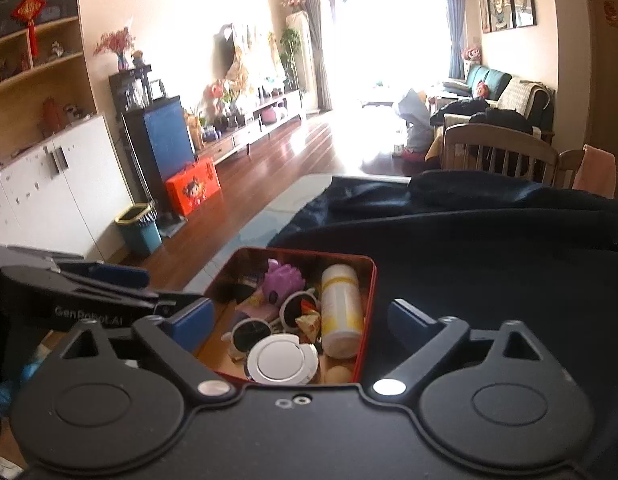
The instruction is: Organize rigid objects
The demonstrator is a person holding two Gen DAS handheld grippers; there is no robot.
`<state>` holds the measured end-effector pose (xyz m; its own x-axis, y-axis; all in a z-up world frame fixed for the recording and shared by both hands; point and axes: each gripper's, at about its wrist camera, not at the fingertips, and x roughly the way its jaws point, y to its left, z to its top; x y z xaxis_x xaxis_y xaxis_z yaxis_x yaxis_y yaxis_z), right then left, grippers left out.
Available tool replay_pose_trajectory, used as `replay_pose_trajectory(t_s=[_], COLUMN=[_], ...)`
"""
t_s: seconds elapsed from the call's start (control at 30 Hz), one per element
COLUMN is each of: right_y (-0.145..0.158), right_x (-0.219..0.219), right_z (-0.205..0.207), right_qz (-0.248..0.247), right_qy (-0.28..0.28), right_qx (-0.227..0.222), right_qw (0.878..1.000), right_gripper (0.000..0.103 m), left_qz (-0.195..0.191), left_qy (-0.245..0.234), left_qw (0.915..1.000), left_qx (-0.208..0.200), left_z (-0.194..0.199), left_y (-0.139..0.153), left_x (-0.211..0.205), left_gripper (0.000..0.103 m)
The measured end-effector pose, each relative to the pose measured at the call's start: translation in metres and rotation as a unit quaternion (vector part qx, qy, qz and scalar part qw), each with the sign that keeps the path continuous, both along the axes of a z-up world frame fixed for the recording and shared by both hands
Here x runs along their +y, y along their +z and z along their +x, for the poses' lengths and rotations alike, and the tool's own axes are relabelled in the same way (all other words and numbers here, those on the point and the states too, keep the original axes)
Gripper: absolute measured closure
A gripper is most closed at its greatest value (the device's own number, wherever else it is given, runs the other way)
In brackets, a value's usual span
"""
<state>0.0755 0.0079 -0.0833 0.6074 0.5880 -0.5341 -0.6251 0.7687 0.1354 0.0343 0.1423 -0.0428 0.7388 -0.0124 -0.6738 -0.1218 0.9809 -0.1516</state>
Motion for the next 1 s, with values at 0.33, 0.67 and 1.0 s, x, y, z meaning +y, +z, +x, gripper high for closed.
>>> replay_pose_trajectory(t_s=[0.33, 0.67, 1.0], right_y=[0.010, 0.011, 0.013], right_x=[-0.019, -0.028, -0.029], right_z=[-0.015, -0.036, -0.037], right_qz=[0.024, 0.024, 0.024], right_qy=[-0.027, -0.033, -0.036], right_qx=[-0.006, -0.018, -0.023], right_qw=[0.999, 0.999, 0.999], right_gripper=[0.000, 0.000, 0.000], left_qz=[-0.031, -0.021, -0.004], left_qy=[-0.020, -0.030, -0.040], left_qw=[0.9991, 0.9991, 0.9986], left_qx=[-0.019, -0.020, -0.034], left_z=[-0.021, -0.038, -0.042], left_y=[0.010, 0.017, 0.025], left_x=[-0.002, -0.012, -0.024], left_gripper=[0.000, 0.000, 0.000])
